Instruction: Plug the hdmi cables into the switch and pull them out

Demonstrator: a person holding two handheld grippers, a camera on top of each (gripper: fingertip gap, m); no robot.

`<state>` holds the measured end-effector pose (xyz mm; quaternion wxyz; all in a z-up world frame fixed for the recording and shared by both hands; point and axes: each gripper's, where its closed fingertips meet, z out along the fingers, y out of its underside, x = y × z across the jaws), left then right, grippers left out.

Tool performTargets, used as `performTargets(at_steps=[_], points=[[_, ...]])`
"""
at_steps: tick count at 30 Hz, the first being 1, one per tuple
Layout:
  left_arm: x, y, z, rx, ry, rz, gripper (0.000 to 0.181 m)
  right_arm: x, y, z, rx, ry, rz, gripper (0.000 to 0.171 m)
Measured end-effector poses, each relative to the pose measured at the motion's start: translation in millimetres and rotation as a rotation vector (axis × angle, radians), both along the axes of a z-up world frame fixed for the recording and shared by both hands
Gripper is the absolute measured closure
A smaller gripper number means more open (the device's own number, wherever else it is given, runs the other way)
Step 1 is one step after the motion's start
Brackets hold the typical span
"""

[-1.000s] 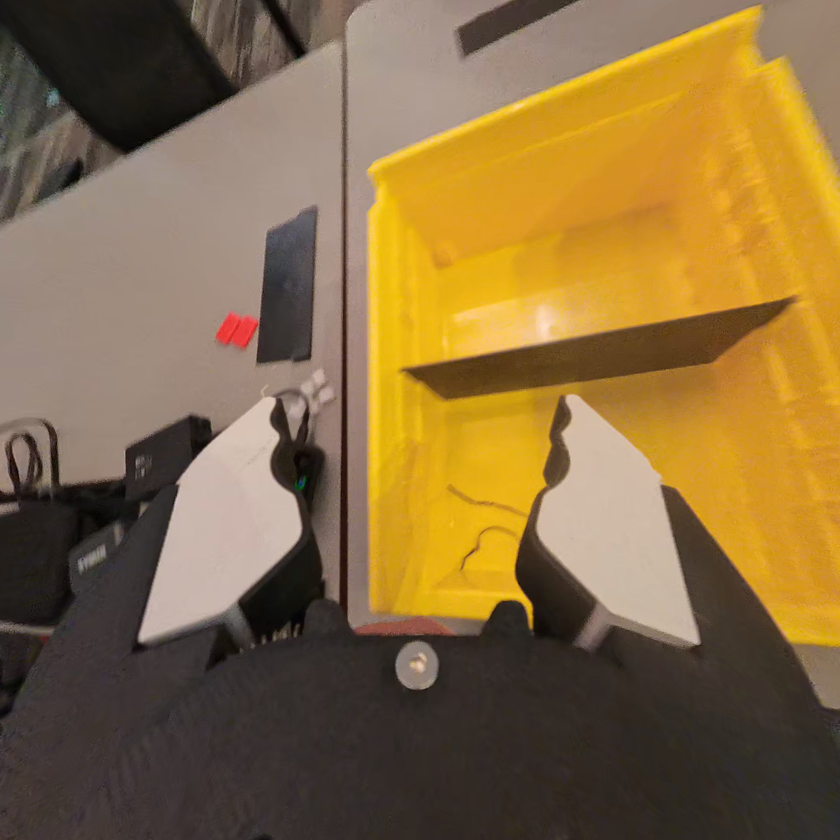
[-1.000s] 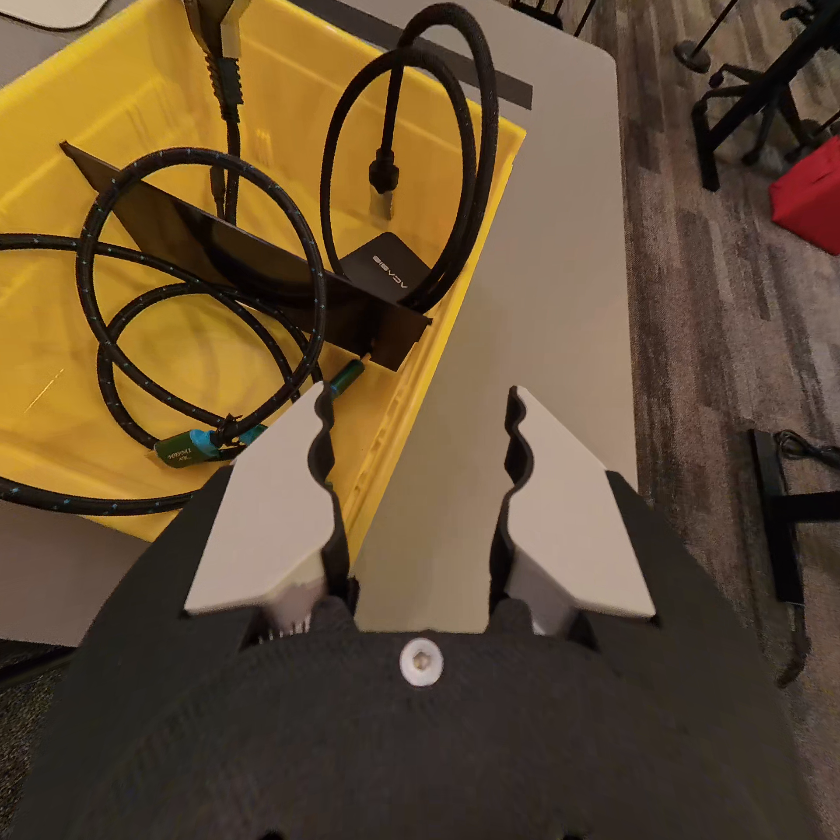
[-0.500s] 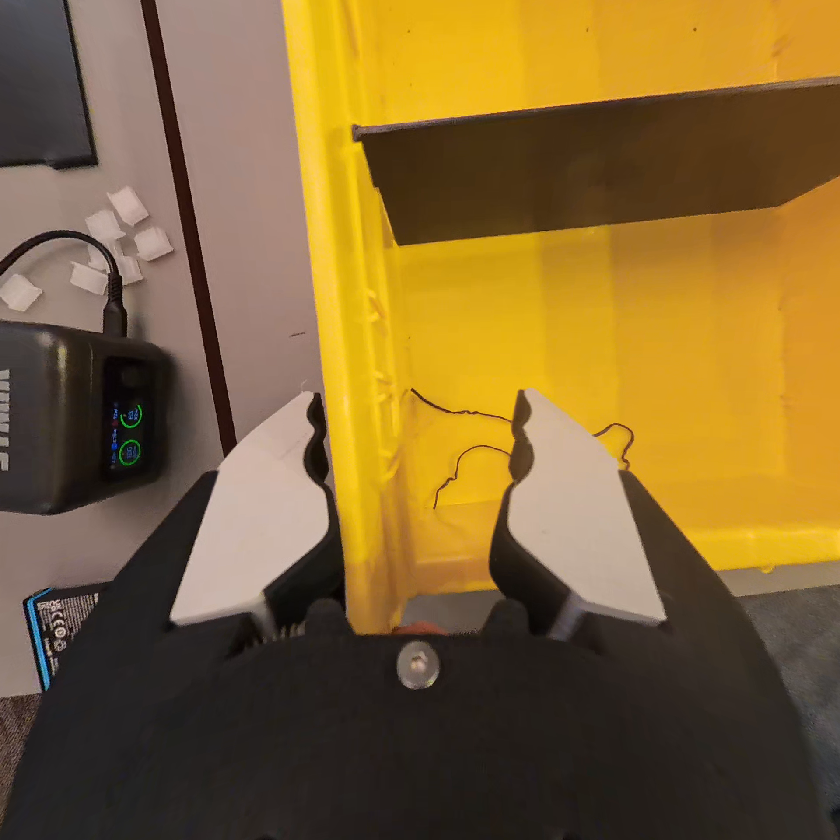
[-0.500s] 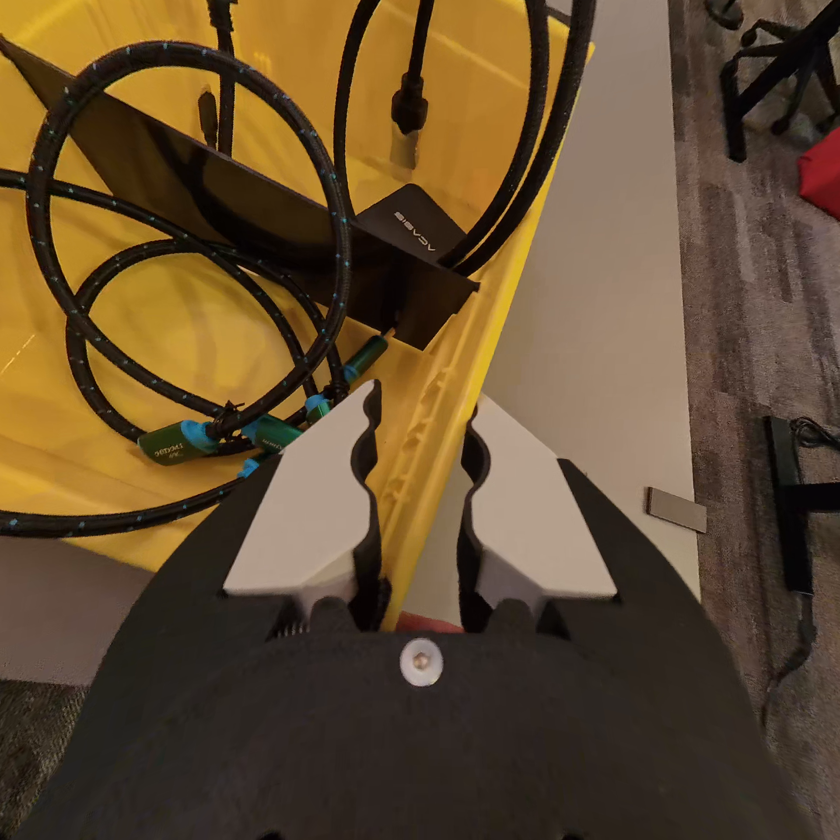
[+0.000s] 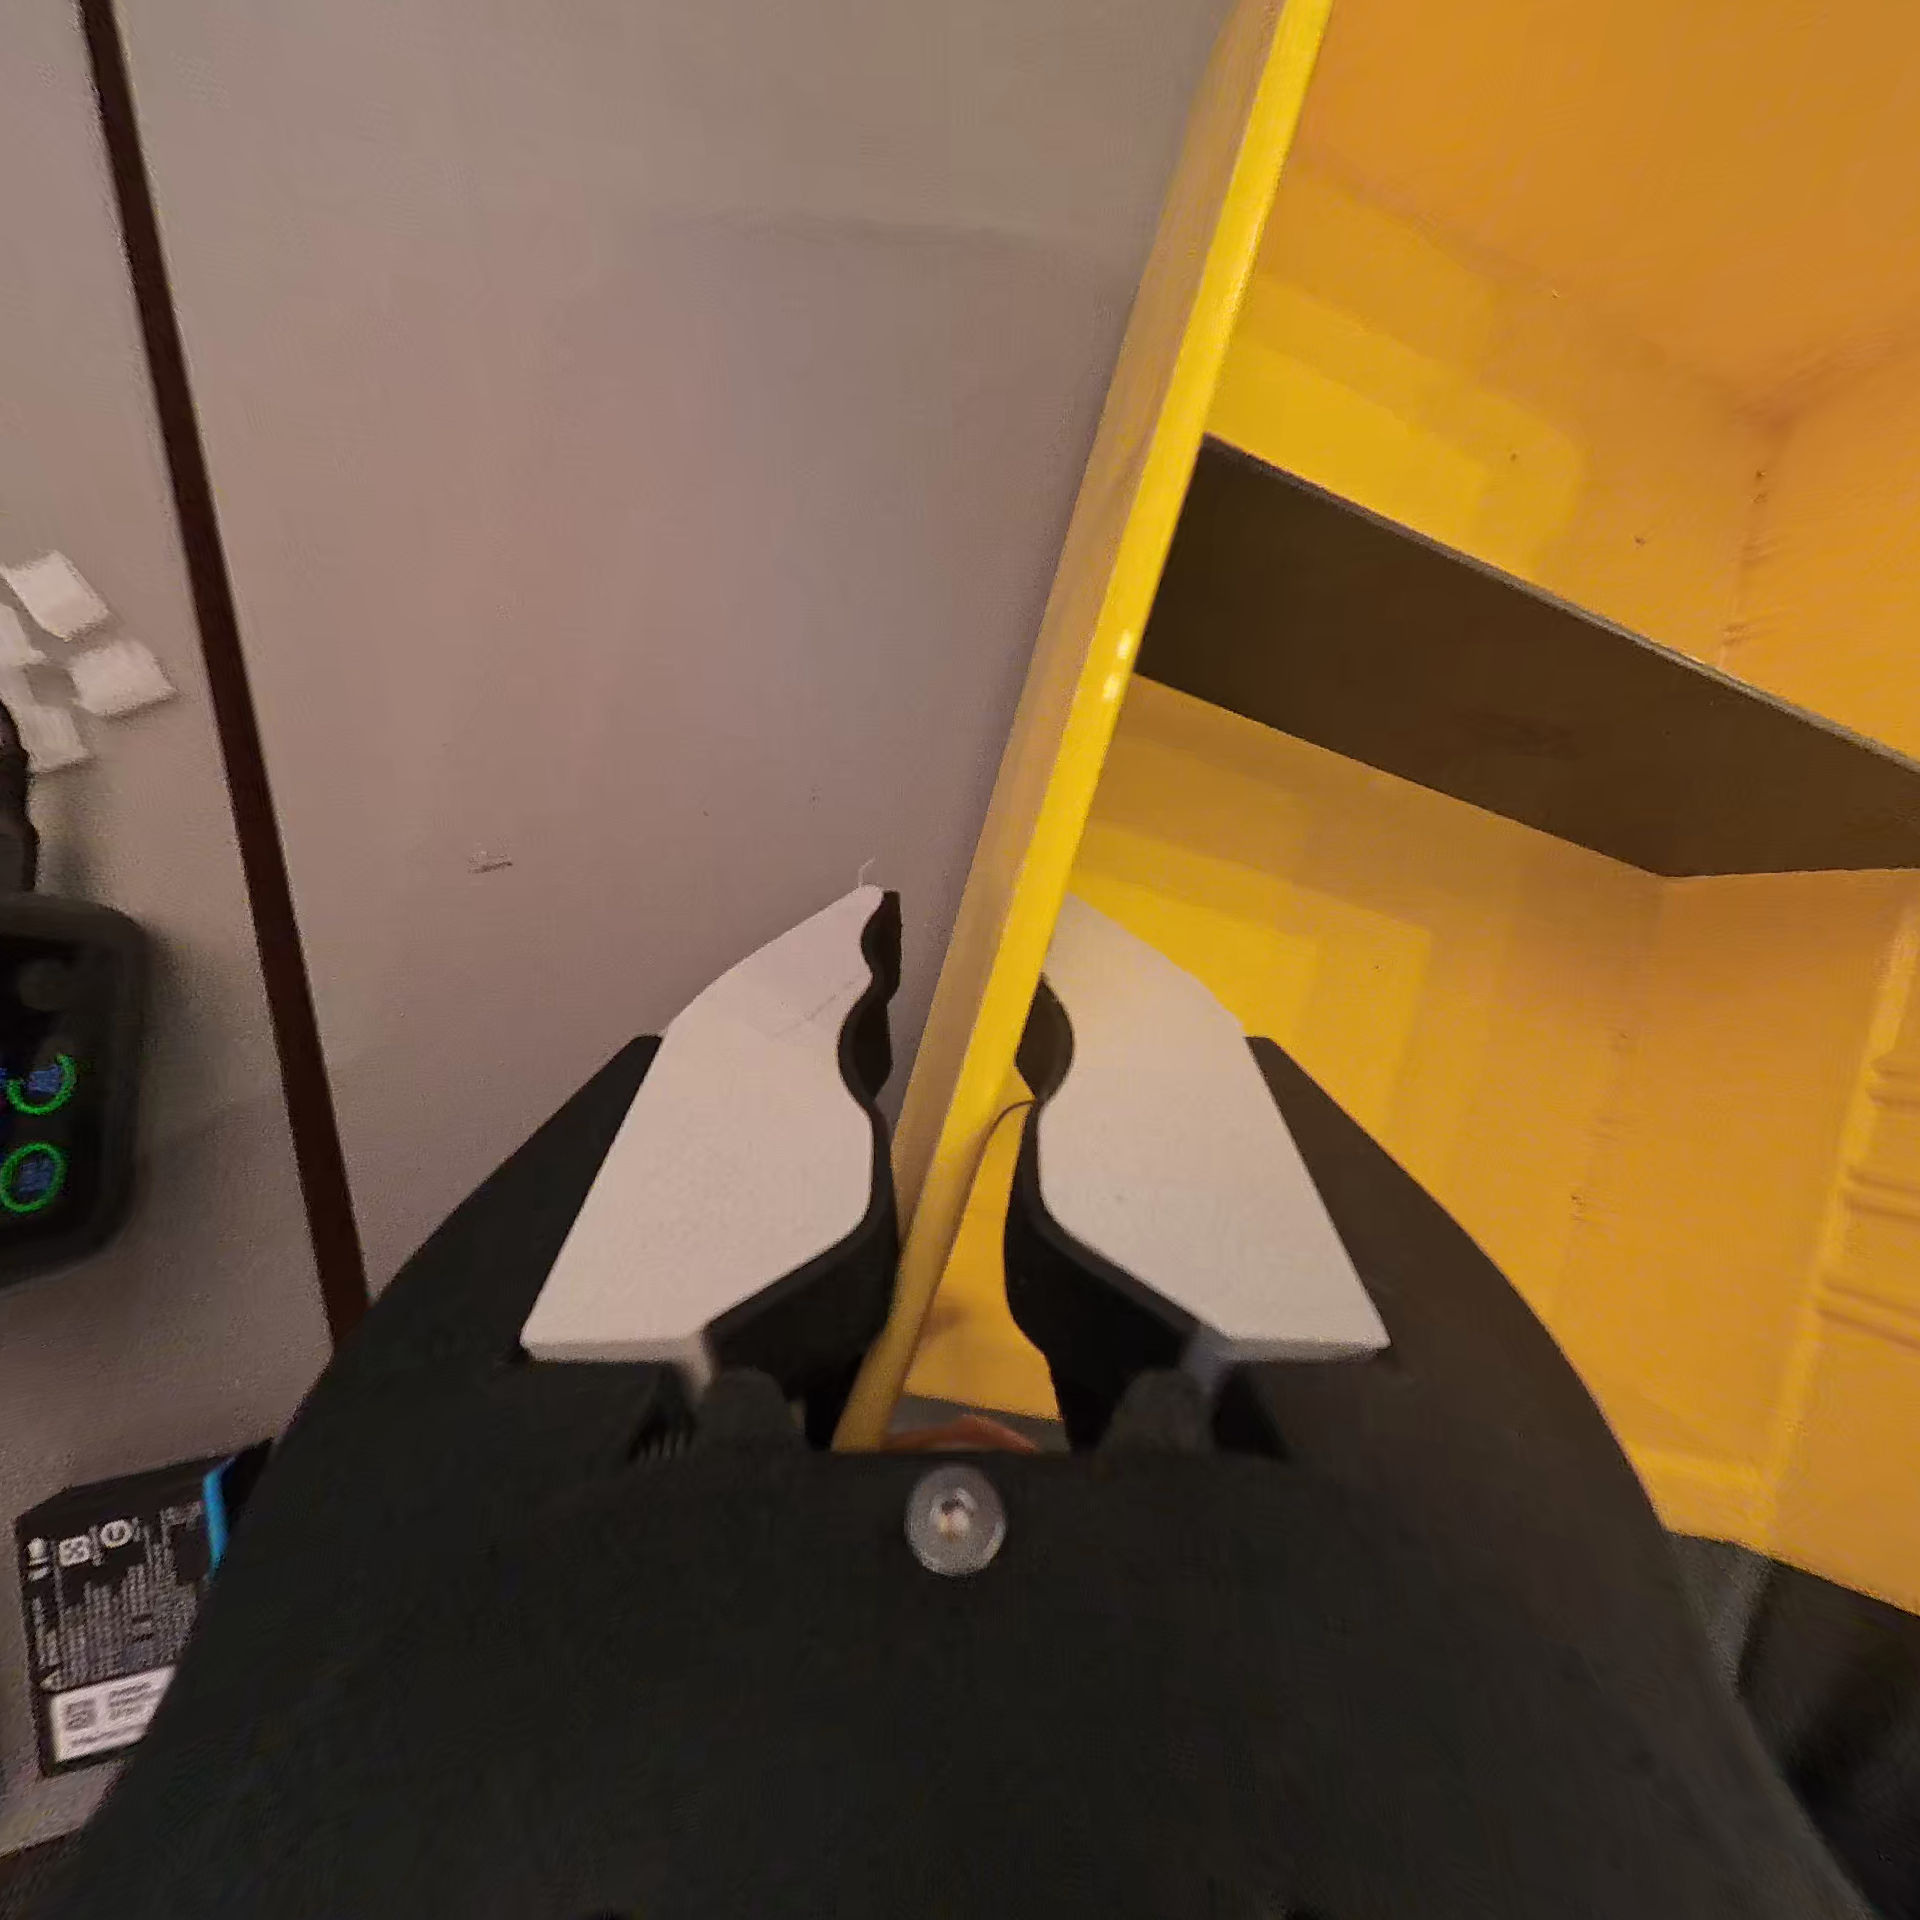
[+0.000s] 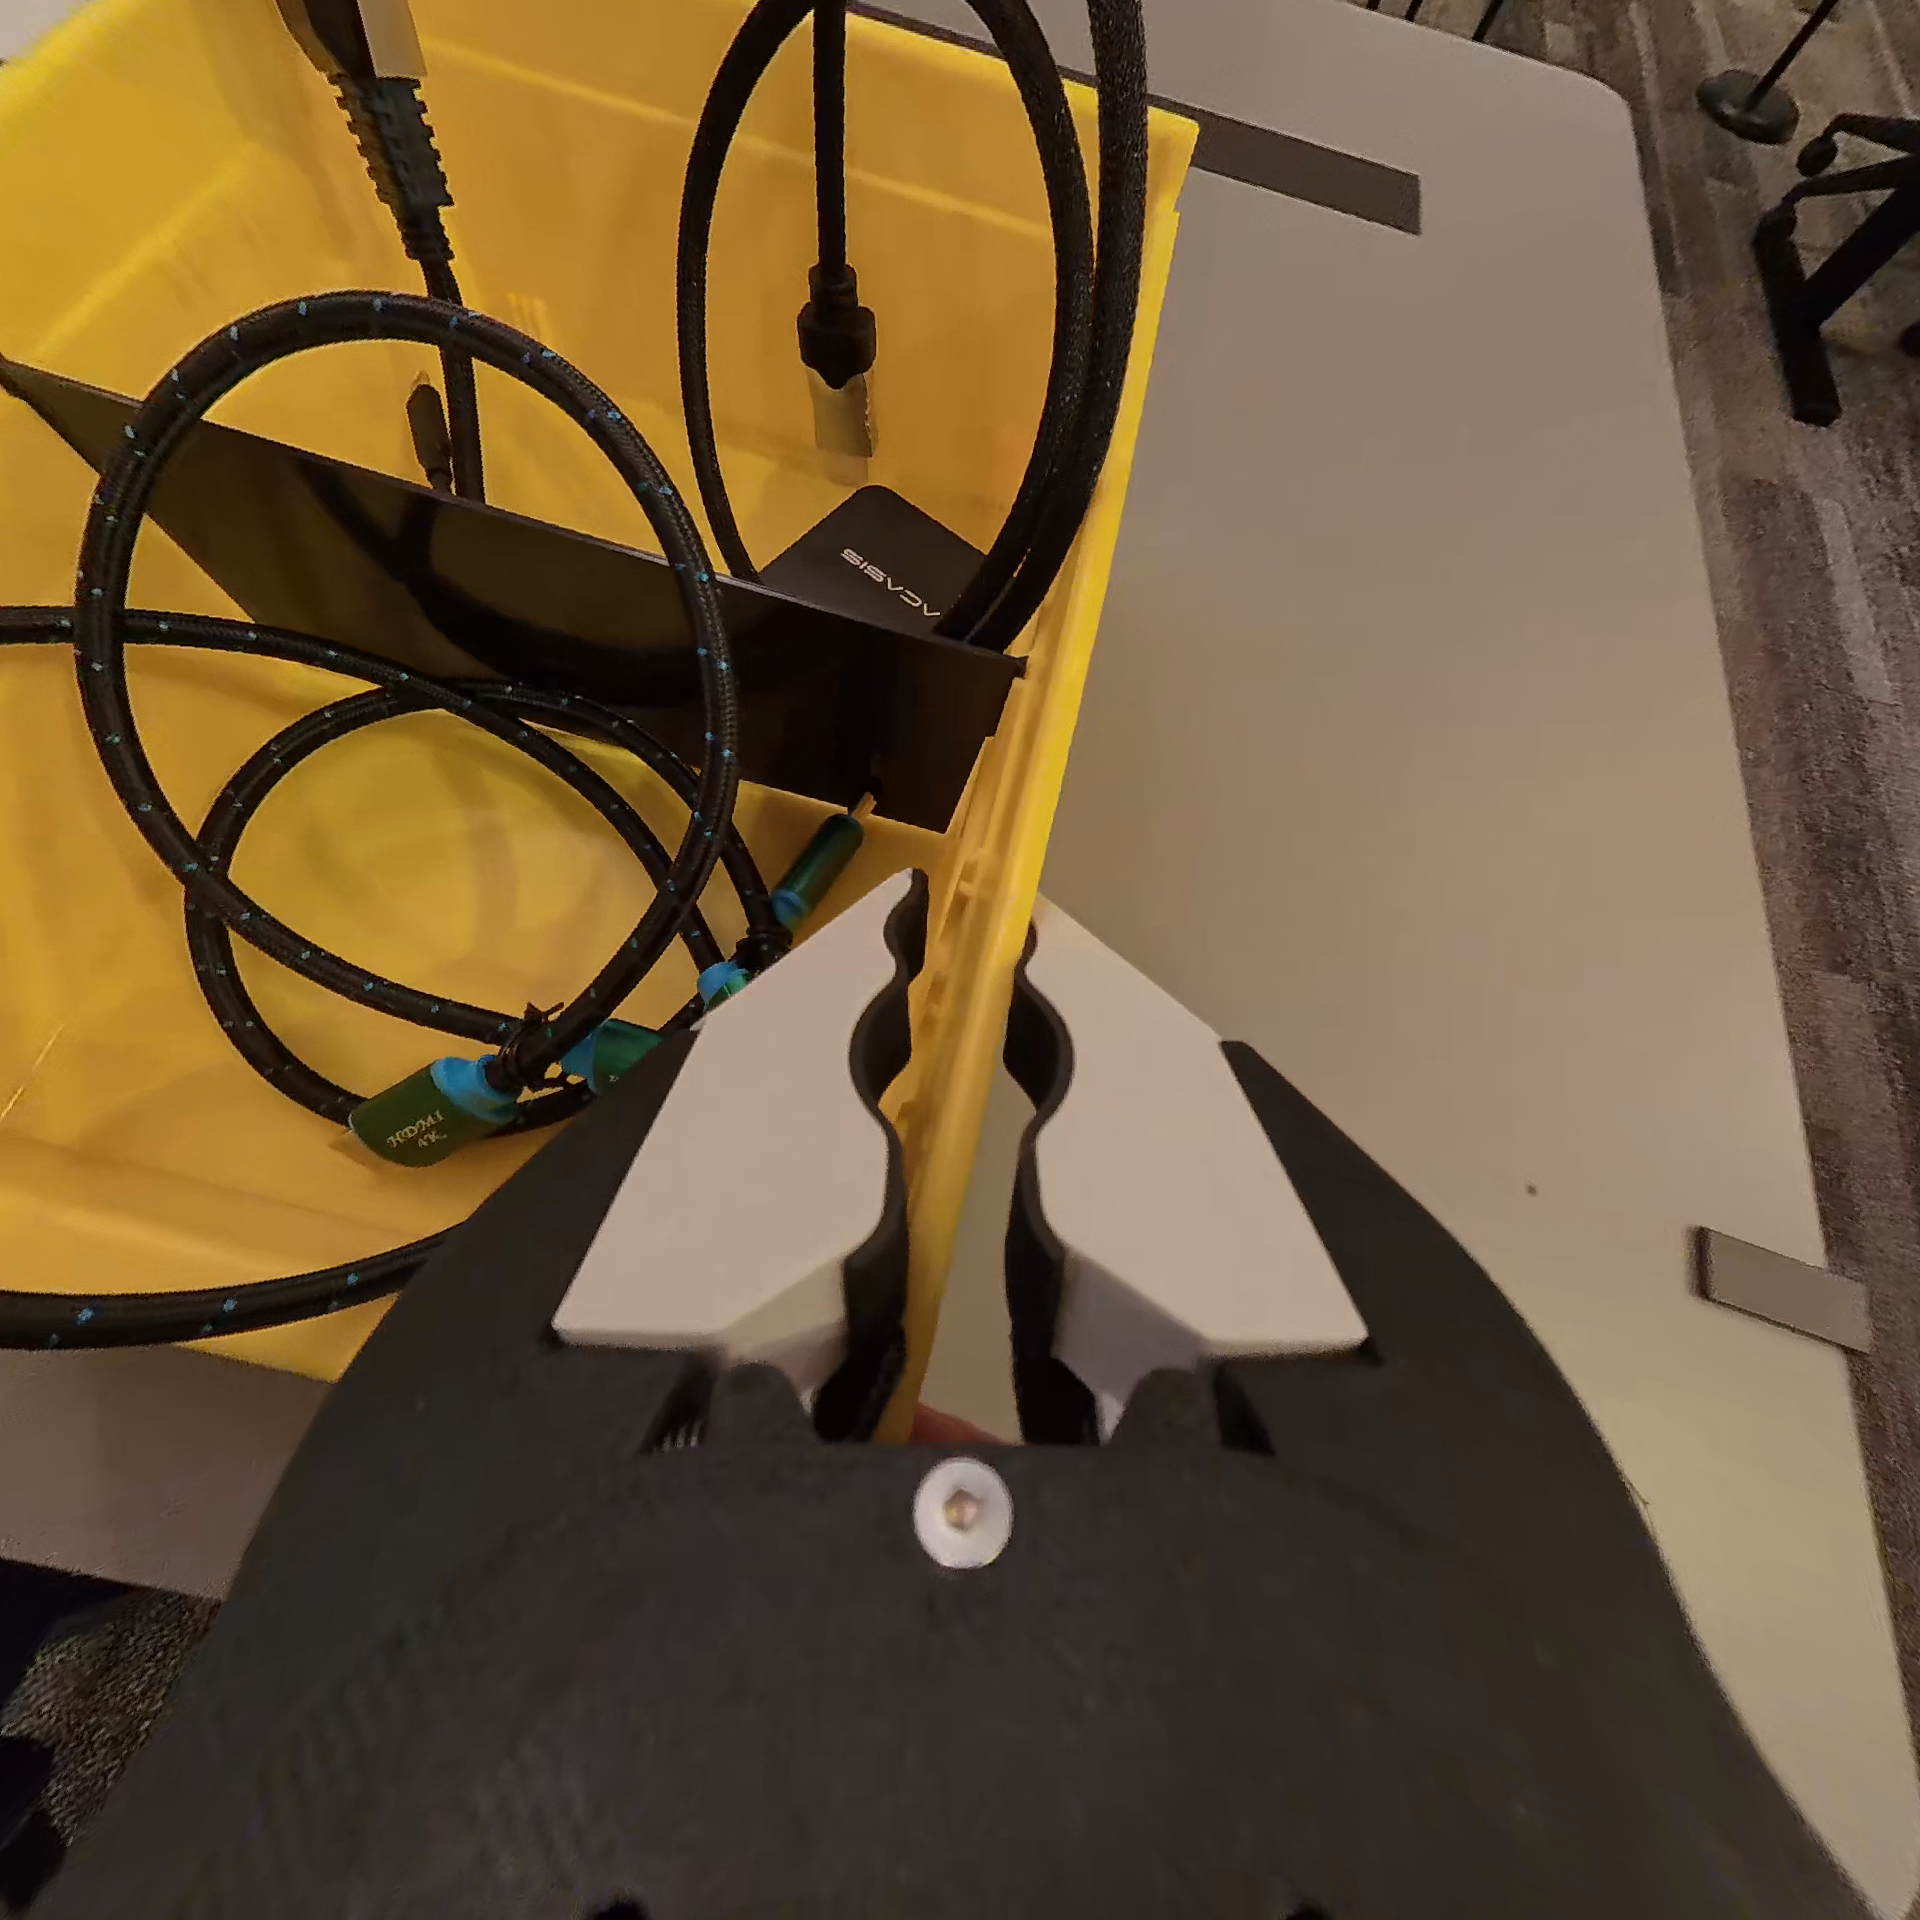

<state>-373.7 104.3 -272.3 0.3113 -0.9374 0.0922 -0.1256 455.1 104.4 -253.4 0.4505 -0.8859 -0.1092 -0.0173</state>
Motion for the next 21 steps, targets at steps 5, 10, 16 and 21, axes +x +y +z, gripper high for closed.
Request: performTargets(at_steps=[5,10,16,21], points=[[-2,0,16,0.075,0.001,0.014,0.163,-37,-3,1,0.012,0.024,0.049,0.162],[-3,-1,29,0.131,-0.020,0.039,0.165,-97,-4,3,0.047,0.122,0.120,0.150],[-11,-6,45,0.192,-0.067,0.087,0.164,-192,-2,3,0.080,0.202,0.261,0.128],[-25,-17,60,0.250,-0.111,0.141,0.164,-273,2,4,0.094,0.252,0.381,0.115]])
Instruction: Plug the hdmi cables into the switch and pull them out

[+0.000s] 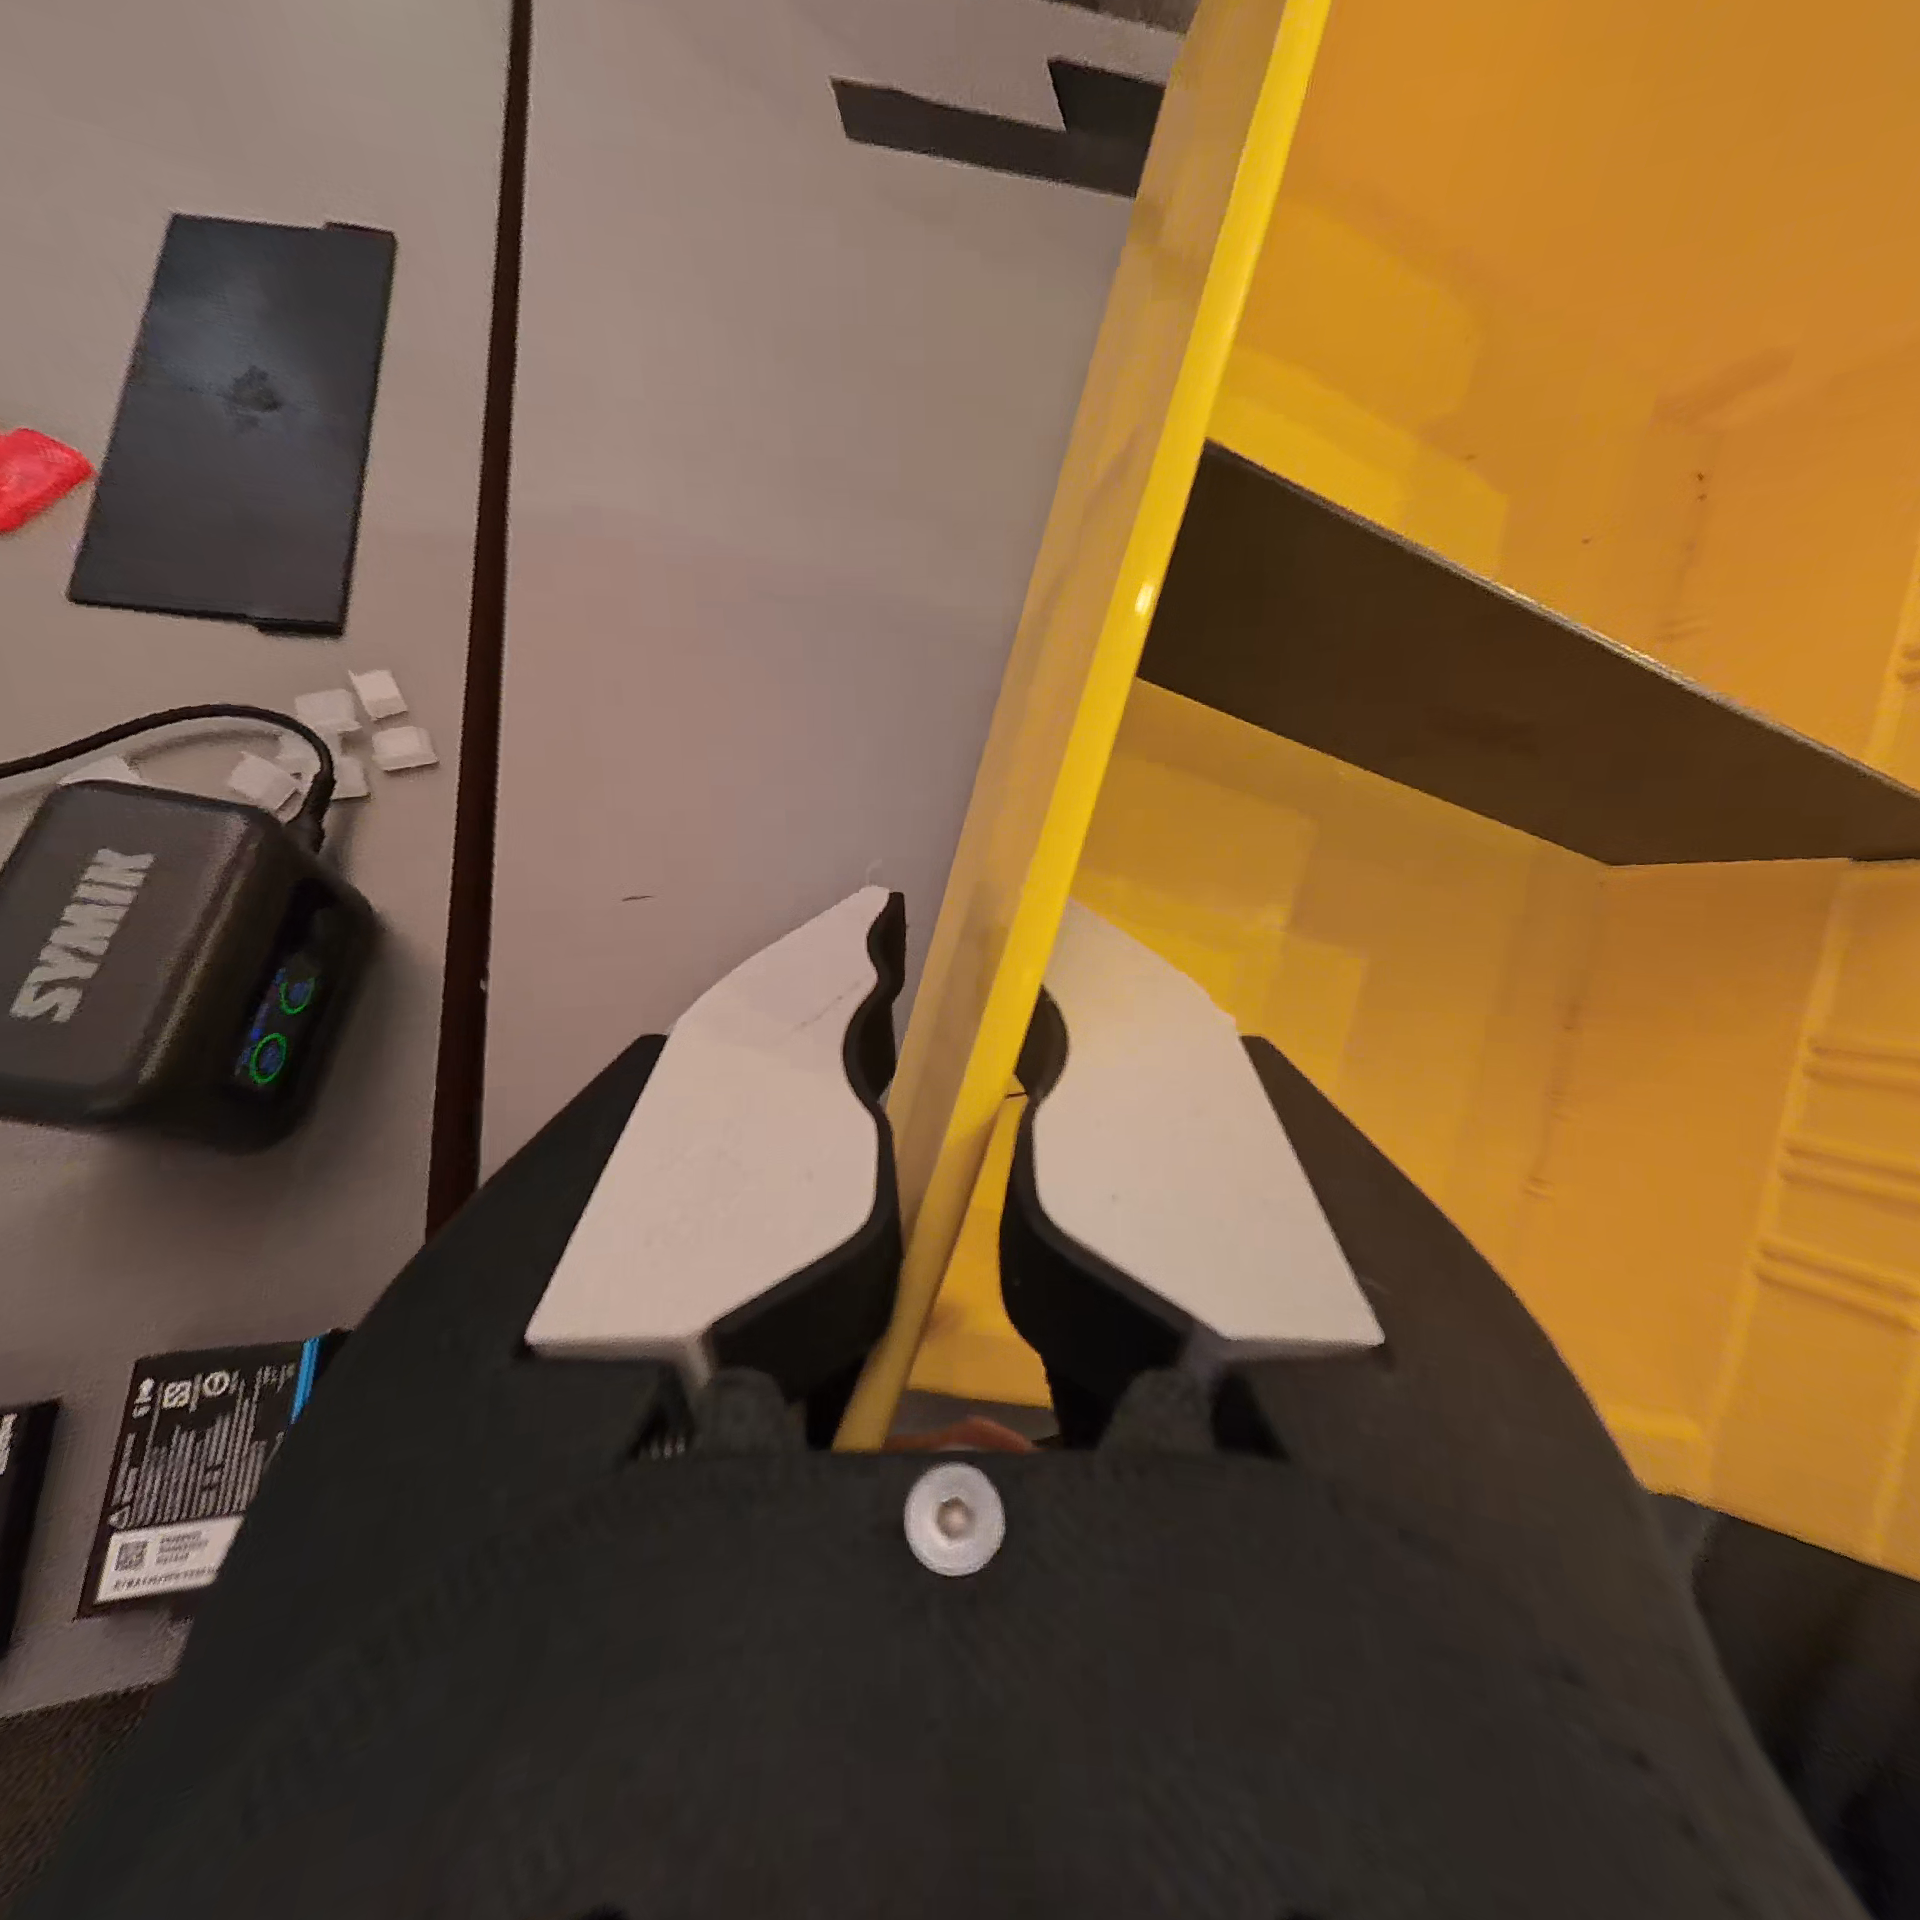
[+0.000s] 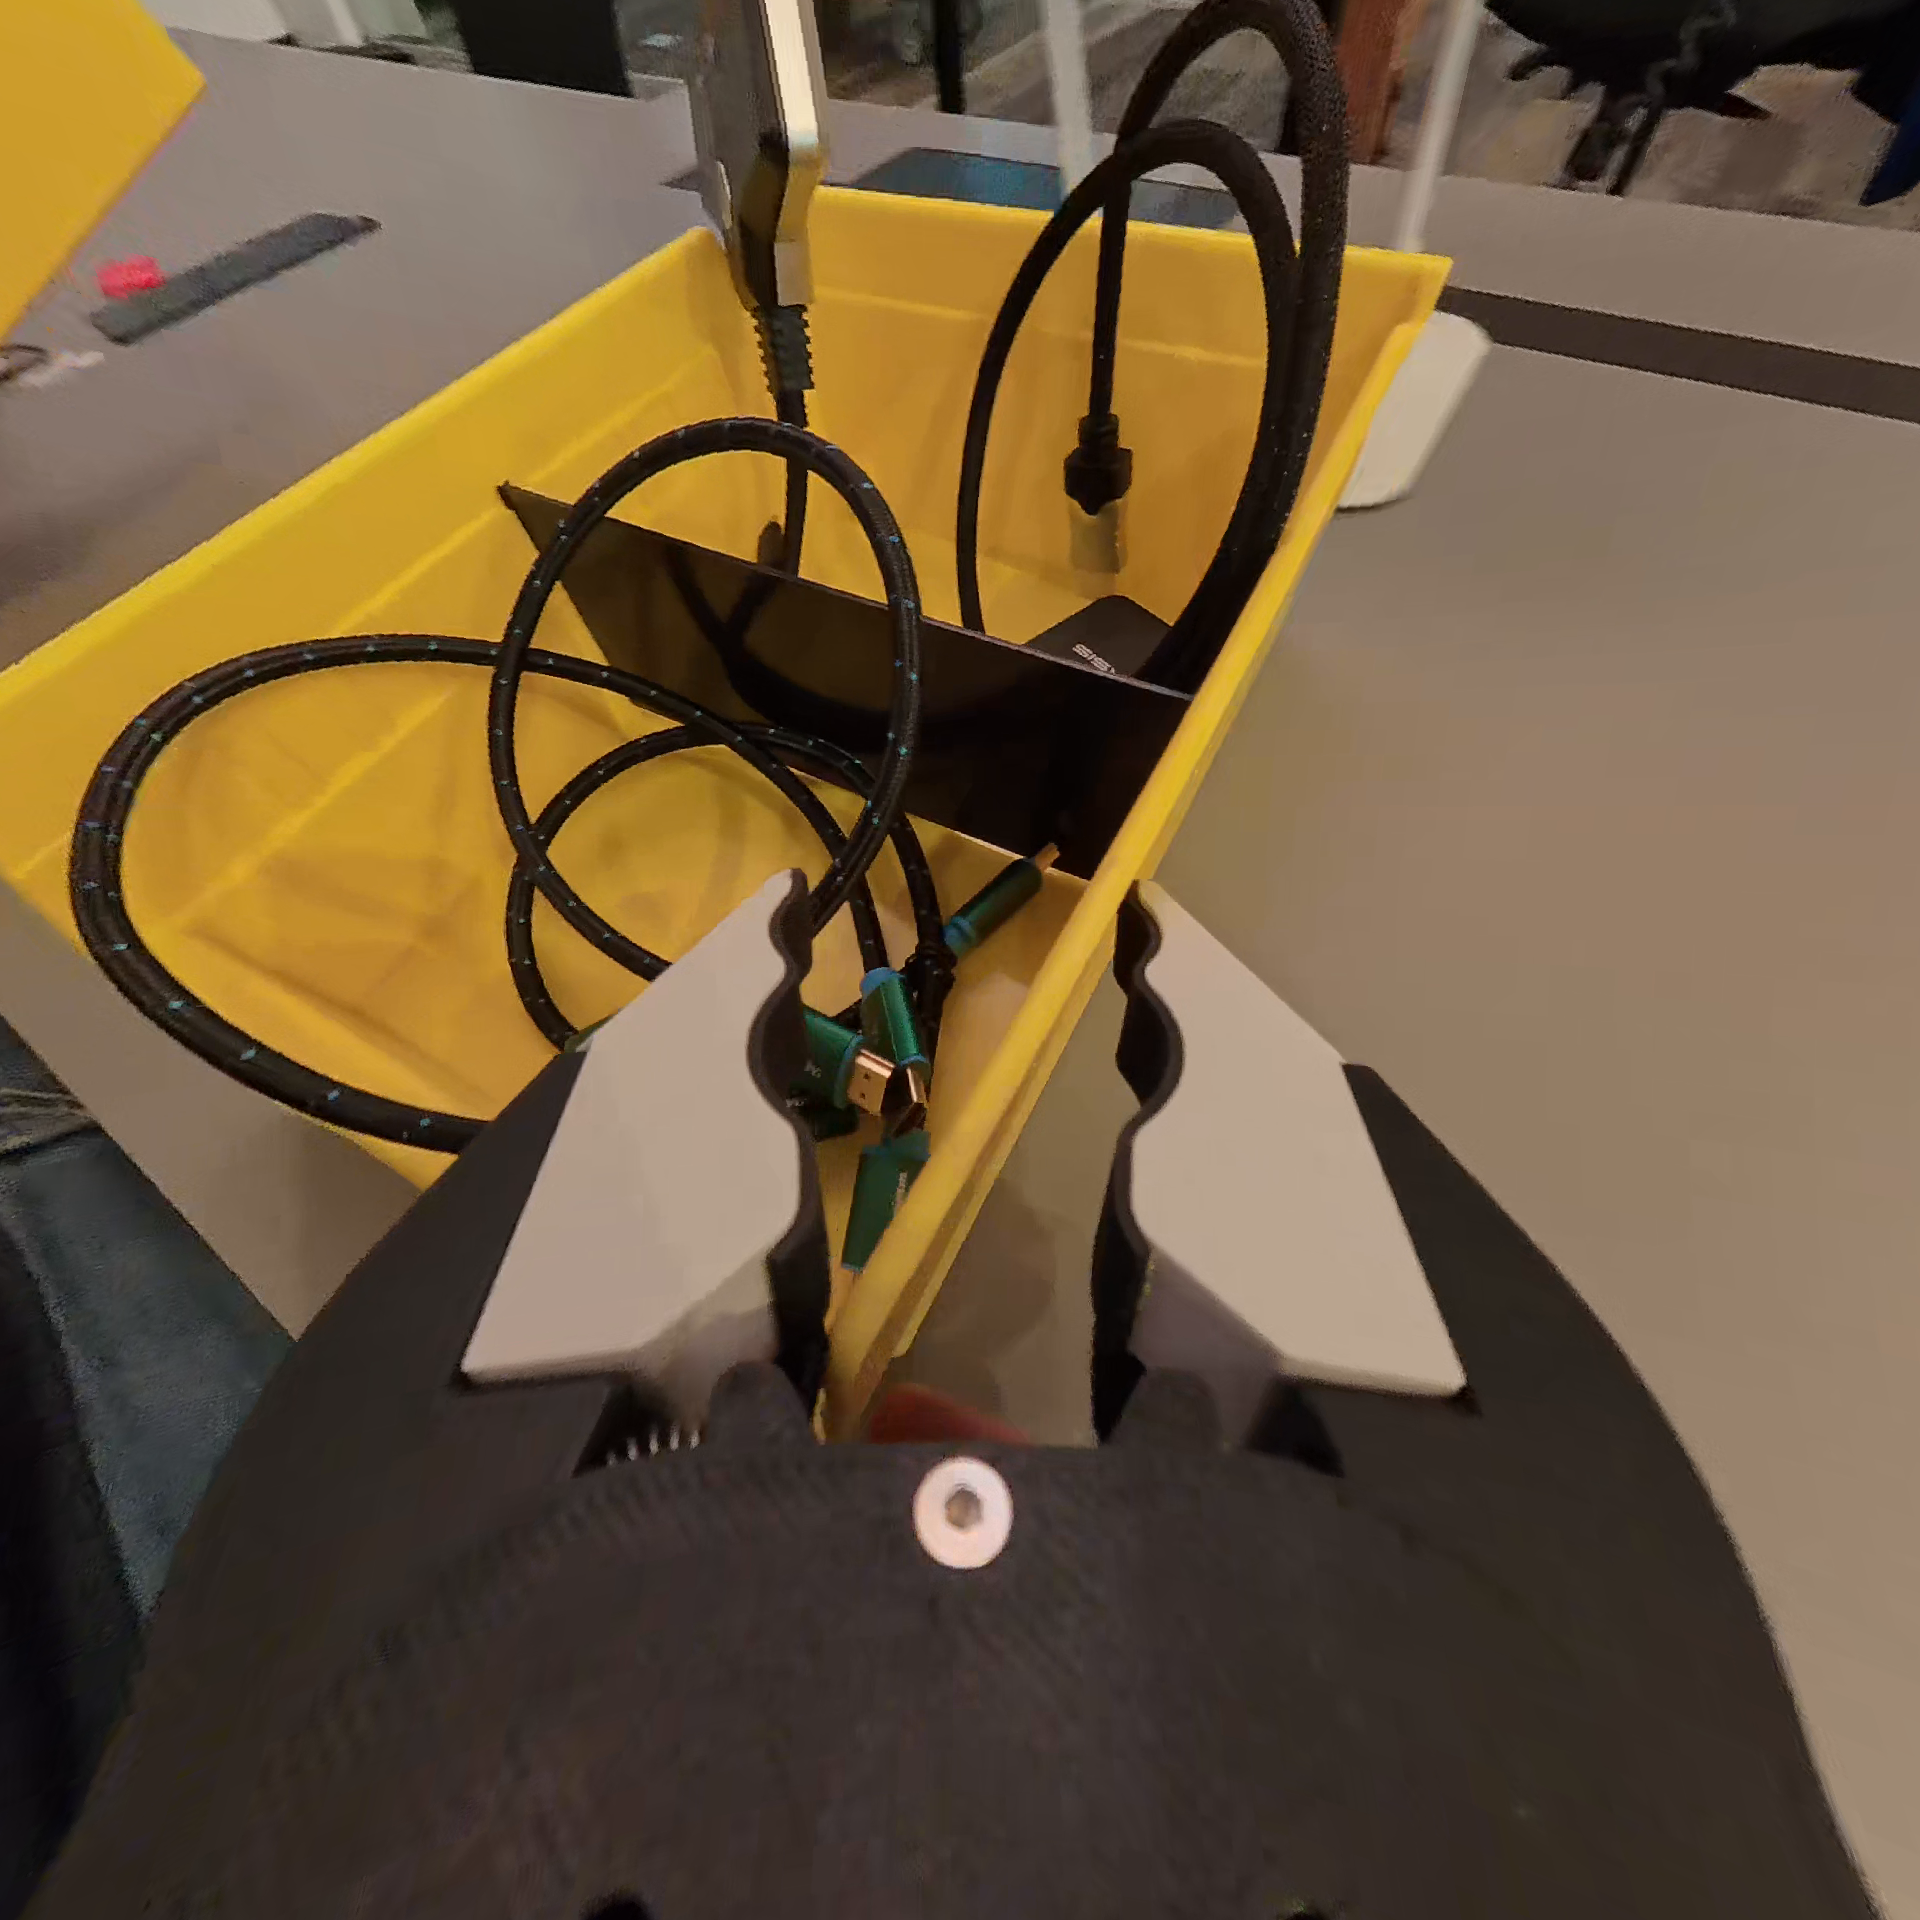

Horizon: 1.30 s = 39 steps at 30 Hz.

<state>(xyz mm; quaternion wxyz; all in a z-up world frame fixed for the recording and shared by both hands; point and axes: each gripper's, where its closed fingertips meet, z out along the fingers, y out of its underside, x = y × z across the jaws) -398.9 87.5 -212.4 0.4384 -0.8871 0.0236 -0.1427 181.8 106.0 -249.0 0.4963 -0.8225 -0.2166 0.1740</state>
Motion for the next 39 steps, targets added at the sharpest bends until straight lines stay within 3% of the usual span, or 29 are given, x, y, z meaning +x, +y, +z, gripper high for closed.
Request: performTargets(at_steps=[15,16,19,23,27,32,39], points=[[-38,-37,70,0.188,-0.009,0.116,0.164,-255,1,4,-0.042,0.175,0.401,0.068],[-40,-40,76,0.204,-0.010,0.123,0.164,-268,0,0,-0.068,0.174,0.434,0.059],[-36,-45,95,0.250,-0.008,0.123,0.164,-287,-1,5,-0.076,0.202,0.476,0.052],[-2,-43,111,0.287,0.004,0.065,0.163,-265,-1,32,0.076,0.176,0.460,0.049],[68,-20,112,0.289,0.001,-0.063,0.163,-221,-25,85,0.216,0.294,0.494,0.055],[191,16,107,0.293,0.031,-0.295,0.163,-148,-70,137,0.437,0.493,0.461,0.080],[352,49,72,0.223,0.065,-0.555,0.162,-62,-102,125,0.477,0.481,0.278,0.067]])
